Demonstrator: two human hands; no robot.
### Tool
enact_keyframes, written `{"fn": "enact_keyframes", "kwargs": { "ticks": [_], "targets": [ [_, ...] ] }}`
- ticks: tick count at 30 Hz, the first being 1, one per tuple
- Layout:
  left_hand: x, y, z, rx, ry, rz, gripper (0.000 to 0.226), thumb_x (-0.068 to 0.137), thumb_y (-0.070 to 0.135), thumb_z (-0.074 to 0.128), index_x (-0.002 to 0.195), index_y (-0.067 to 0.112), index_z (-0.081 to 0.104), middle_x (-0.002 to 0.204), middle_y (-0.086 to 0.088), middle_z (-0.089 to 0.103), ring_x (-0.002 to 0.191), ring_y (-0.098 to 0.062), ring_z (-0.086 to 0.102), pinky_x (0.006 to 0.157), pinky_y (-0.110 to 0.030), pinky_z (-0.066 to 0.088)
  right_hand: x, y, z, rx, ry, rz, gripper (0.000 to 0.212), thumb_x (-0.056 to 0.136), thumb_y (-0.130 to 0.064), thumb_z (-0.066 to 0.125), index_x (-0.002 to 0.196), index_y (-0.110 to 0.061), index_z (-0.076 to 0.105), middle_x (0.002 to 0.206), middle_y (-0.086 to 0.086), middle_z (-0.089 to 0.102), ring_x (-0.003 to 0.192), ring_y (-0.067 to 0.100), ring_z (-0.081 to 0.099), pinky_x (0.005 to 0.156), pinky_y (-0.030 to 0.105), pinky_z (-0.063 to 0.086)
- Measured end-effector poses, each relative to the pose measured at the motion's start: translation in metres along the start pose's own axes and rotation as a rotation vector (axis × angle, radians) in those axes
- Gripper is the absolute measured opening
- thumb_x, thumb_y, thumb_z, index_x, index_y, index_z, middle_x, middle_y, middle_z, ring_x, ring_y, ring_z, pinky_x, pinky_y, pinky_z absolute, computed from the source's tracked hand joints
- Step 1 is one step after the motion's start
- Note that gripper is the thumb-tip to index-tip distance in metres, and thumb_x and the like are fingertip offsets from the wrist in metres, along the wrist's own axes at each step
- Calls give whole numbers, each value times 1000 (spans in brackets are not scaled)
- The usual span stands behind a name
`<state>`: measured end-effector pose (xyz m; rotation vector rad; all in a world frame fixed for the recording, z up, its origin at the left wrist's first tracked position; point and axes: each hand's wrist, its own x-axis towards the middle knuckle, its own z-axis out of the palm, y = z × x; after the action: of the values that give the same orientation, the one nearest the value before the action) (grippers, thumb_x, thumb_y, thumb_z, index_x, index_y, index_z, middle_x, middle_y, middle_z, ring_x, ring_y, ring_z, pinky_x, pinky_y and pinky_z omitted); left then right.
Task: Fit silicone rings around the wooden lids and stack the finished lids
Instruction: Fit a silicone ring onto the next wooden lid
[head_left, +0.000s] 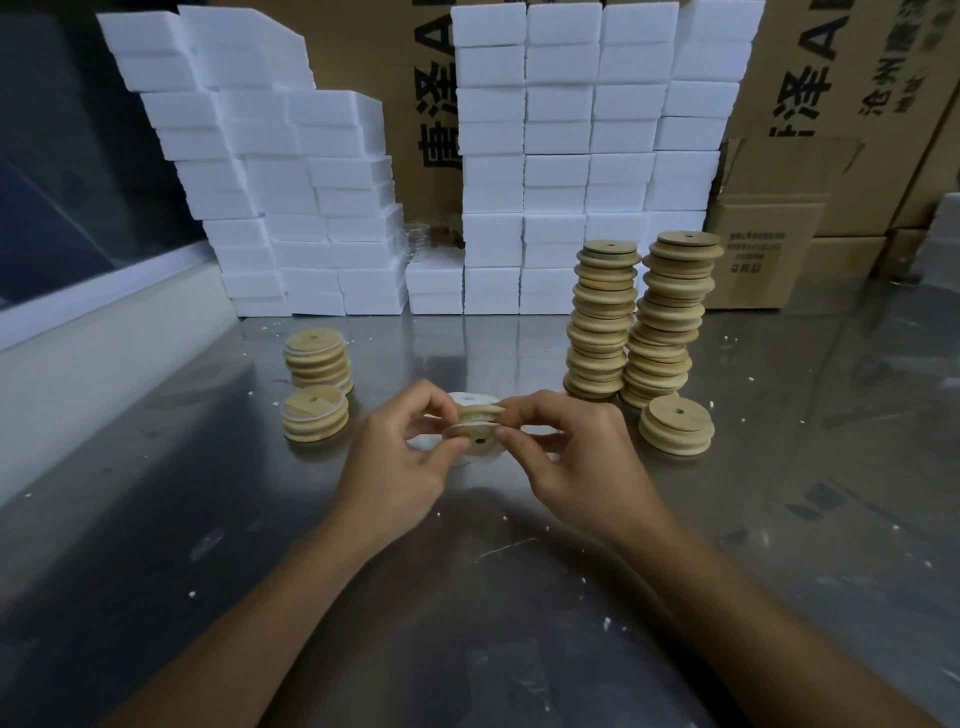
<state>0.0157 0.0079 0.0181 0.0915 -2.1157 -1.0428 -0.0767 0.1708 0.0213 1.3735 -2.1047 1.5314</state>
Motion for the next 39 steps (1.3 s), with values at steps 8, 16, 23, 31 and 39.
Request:
{"fn": "enact_keyframes", "kwargs": {
  "ticks": [8,16,23,31,39],
  "targets": [
    [1,4,-3,80,23,17,33,75,10,81,79,33,59,85,21,66,86,-7,67,74,-28,58,0,-1,0,1,-1,-15,9,89,-11,71,93,-19,70,94,-8,74,93,6,70,79,25,60],
    [1,3,-4,62,16,27,35,74,6,81,77,30,56,82,14,66,84,-10,67,75,-37,58,3,2,-4,14,8,18,13,85,-7,73,86,-20,70,91,-10,75,87,3,71,76,29,61],
    [0,0,0,21,15,-7,35,71,1,81,74,26,56,76,9,65,78,-9,66,73,-30,56,2,4,-4,24,-13,62,4,81,-13,72,82,-16,75,98,-8,76,93,3,71,81,32,61],
    [1,6,1,-276,30,-158,33,71,-12,77,68,13,55,72,6,68,75,-15,71,70,-33,60,3,5,-3,74,81,44,5,84,-13,74,89,-12,75,92,-8,75,92,5,71,71,29,62],
    [-4,13,5,-476,-25,-319,29,78,-7,73,92,12,57,77,0,70,79,-24,73,66,-42,61,1,5,2,62,102,10,6,90,-14,70,95,-12,72,94,-10,75,89,1,70,66,16,57]
  ]
}}
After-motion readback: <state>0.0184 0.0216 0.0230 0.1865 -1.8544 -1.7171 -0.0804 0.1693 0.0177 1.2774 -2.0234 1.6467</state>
